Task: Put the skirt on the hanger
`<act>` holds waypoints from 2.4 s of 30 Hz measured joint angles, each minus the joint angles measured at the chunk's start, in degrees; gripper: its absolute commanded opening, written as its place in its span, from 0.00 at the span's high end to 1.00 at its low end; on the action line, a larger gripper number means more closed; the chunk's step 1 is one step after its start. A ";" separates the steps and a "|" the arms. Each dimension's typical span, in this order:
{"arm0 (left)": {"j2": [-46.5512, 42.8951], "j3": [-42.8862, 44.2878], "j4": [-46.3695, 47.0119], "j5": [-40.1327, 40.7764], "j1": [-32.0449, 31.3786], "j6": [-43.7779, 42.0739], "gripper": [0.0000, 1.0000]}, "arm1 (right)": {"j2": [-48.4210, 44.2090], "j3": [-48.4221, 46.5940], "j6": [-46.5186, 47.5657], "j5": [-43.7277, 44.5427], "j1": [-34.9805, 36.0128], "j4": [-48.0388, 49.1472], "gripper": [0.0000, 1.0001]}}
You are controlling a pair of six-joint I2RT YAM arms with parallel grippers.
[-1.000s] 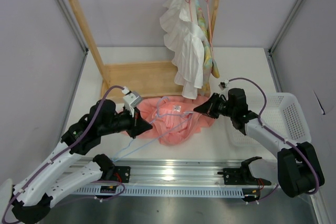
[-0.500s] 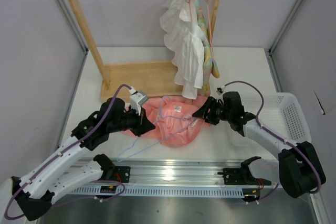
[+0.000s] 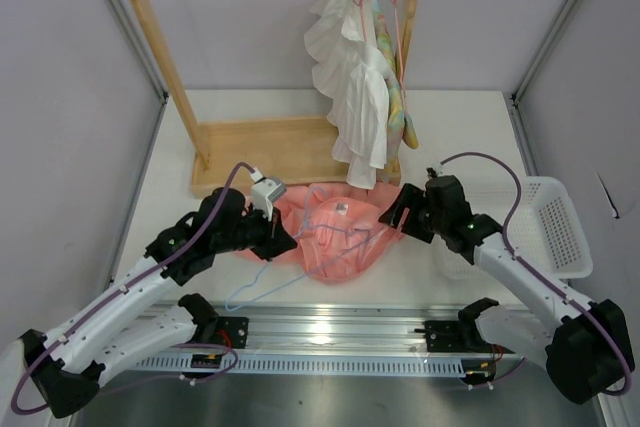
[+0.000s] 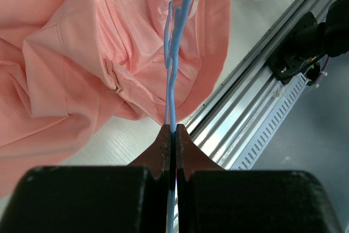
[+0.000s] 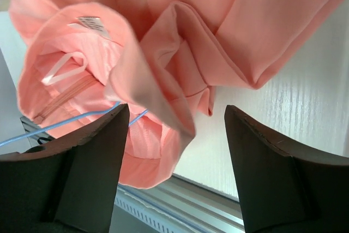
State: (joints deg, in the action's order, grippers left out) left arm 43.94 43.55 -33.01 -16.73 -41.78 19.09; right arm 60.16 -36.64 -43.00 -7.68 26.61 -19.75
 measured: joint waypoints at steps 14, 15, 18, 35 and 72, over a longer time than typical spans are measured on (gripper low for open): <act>0.90 0.00 0.85 1.09 0.00 0.42 1.00 | -8.48 -7.17 -2.54 5.49 10.32 -8.70 0.69; 0.90 0.00 0.85 1.09 0.00 0.42 1.00 | -7.85 -7.02 -2.71 5.57 10.99 -8.57 0.71; 0.90 0.00 0.85 1.09 0.00 0.42 1.00 | -5.11 -5.14 -3.74 5.55 12.96 -7.08 0.73; 0.85 0.00 0.83 1.07 -0.11 0.39 1.00 | 2.54 0.63 -5.16 8.68 13.92 -1.73 0.67; -2.73 3.91 -0.92 -2.75 -0.83 -3.10 1.00 | 0.22 -2.73 -4.92 10.99 11.10 -4.09 1.00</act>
State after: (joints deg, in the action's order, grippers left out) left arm 41.21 47.46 -33.93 -19.49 -42.61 15.99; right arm 60.38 -39.38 -47.92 3.31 37.71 -23.83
